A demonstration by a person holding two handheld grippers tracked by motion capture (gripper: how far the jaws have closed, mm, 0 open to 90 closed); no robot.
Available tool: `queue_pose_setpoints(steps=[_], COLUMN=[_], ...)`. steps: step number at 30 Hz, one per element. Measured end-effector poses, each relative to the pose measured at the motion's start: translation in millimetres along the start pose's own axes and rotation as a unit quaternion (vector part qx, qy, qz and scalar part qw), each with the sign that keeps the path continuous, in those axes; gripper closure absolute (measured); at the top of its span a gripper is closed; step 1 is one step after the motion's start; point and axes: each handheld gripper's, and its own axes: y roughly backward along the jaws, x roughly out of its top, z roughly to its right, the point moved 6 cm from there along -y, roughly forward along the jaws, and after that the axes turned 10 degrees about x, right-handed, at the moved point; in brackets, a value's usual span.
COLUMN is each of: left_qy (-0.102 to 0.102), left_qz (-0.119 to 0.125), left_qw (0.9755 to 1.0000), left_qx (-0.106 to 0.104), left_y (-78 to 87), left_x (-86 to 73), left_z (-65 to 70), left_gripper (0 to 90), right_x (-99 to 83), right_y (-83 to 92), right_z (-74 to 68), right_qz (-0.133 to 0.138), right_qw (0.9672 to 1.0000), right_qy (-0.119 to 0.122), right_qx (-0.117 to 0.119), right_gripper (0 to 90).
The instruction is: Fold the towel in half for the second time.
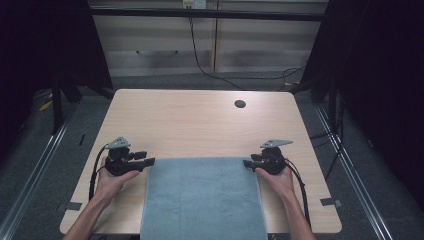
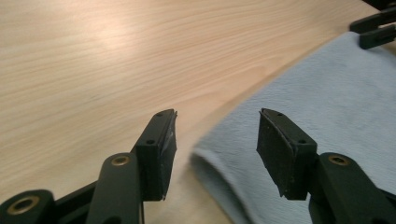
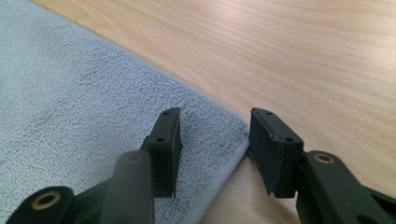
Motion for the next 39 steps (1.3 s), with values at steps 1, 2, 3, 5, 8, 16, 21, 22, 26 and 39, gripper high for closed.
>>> queue_pose_setpoints(steps=[1, 2, 3, 5, 8, 16, 21, 22, 26, 39], left_qy=[0.001, 0.000, 0.003, 0.003, -0.010, -0.024, -0.006, -0.003, -0.007, 0.001], left_qz=[0.001, 0.002, 0.000, -0.009, -0.027, -0.030, 0.000, 0.008, 0.043, 0.109], left_qw=[1.0000, 1.0000, 1.0000, 0.9998, 0.9993, 0.9981, 0.9984, 0.9982, 0.9978, 0.9937], left_qx=[-0.001, -0.004, -0.008, -0.019, -0.025, -0.048, -0.057, -0.059, -0.050, -0.026], left_y=[-2.5, -4.4, -7.1, -13.6, -22.2, -27.8, -20.6, -18.9, -11.0, 6.8], left_x=[0.4, 0.5, -0.1, -3.6, -10.2, -10.9, 16.4, 22.9, 58.3, 139.3], left_z=[-2.4, -3.6, -4.7, -4.7, -0.8, 10.4, 9.9, 10.9, 10.8, -2.8], left_gripper=[45.0, 44.6, 44.4, 42.2, 40.7, 83.5, 85.5, 85.5, 85.5, 85.5], right_x=[0.5, 1.4, 2.0, 3.6, 4.6, 8.3, 27.1, 36.2, 66.5, 146.3], right_y=[-0.1, -0.2, -0.4, -2.7, -6.1, -5.0, 8.9, 13.6, 29.9, 76.7], right_z=[1.4, 2.6, 3.7, 6.2, 6.9, 5.3, 5.2, 4.1, 0.9, 7.7], right_qz=[0.000, 0.001, 0.000, -0.001, 0.002, 0.011, 0.032, 0.041, 0.078, 0.154], right_qw=[1.0000, 1.0000, 1.0000, 1.0000, 1.0000, 0.9995, 0.9989, 0.9987, 0.9967, 0.9876], right_qy=[0.002, -0.001, -0.002, -0.005, -0.006, -0.013, -0.011, -0.005, 0.008, 0.024], right_qx=[0.000, -0.004, -0.002, -0.004, -0.005, 0.026, 0.030, 0.029, 0.019, -0.016], right_gripper=[54.1, 54.0, 53.8, 52.4, 50.9, 83.5, 85.5, 85.6, 85.7, 86.2])
